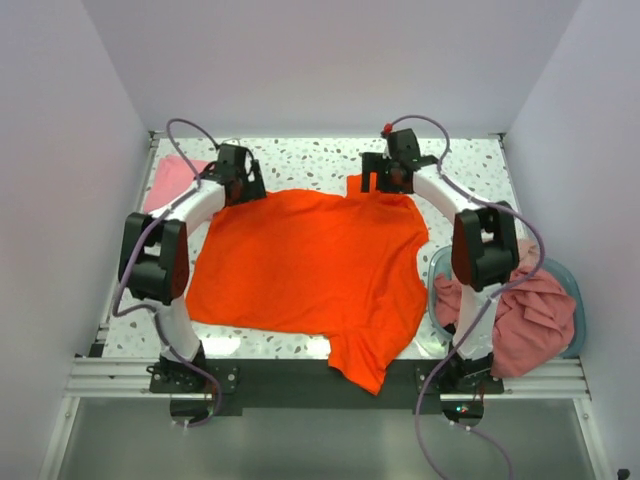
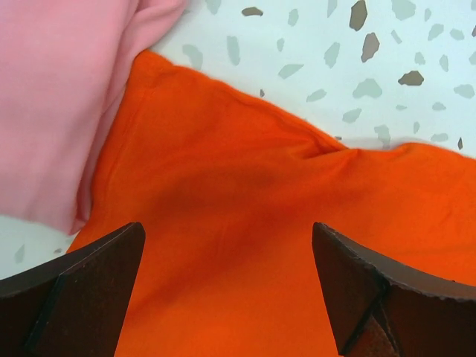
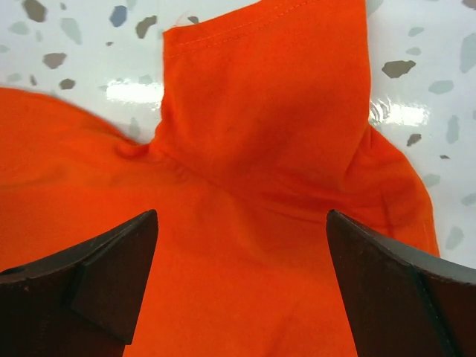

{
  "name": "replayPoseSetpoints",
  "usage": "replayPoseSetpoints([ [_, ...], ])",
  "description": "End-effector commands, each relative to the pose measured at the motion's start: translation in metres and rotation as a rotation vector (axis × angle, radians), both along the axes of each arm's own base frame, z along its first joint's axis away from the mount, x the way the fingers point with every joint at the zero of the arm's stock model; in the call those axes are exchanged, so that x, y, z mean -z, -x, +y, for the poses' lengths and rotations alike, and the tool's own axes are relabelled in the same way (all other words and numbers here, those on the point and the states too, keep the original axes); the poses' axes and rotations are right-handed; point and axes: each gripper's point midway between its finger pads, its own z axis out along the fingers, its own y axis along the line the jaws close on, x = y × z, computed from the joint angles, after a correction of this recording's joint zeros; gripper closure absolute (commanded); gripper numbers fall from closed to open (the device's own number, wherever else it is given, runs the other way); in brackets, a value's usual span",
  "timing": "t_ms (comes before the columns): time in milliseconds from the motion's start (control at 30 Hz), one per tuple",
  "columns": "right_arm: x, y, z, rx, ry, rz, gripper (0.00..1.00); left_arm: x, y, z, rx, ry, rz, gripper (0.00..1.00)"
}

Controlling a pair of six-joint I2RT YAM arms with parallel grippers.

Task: Fold and stack the t-shirts
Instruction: Flatten the tshirt out

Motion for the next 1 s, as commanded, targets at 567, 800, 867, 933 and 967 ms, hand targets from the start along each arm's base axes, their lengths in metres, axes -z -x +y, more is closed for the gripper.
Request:
replayPoseSetpoints([
  [567, 0.092, -0.080, -0.040, 0.090, 0.141, 0.181, 0.01, 0.060, -0.080, -0.032, 0.080, 0.028, 0.038, 0.00],
  [800, 0.082, -0.140, -0.038, 0.003, 0.065, 0.021, 0.01, 0.060, -0.109, -0.046, 0.111, 0.066, 0.005, 0.00],
  [867, 0.089, -0.147, -0.040, 0.002, 0.008, 0.025, 0.01, 0.051, -0.122, -0.051, 0.128, 0.075, -0.022, 0.00],
  [933, 0.072, -0.158, -0.044, 0.019, 0.008, -0.027, 0.01, 0.047, -0.133, -0.055, 0.142, 0.082, -0.041, 0.00],
  [967, 0.065, -0.166, -0.046, 0.021, 0.006, -0.072, 0.01, 0.046, -0.133, -0.056, 0.145, 0.083, -0.036, 0.00],
])
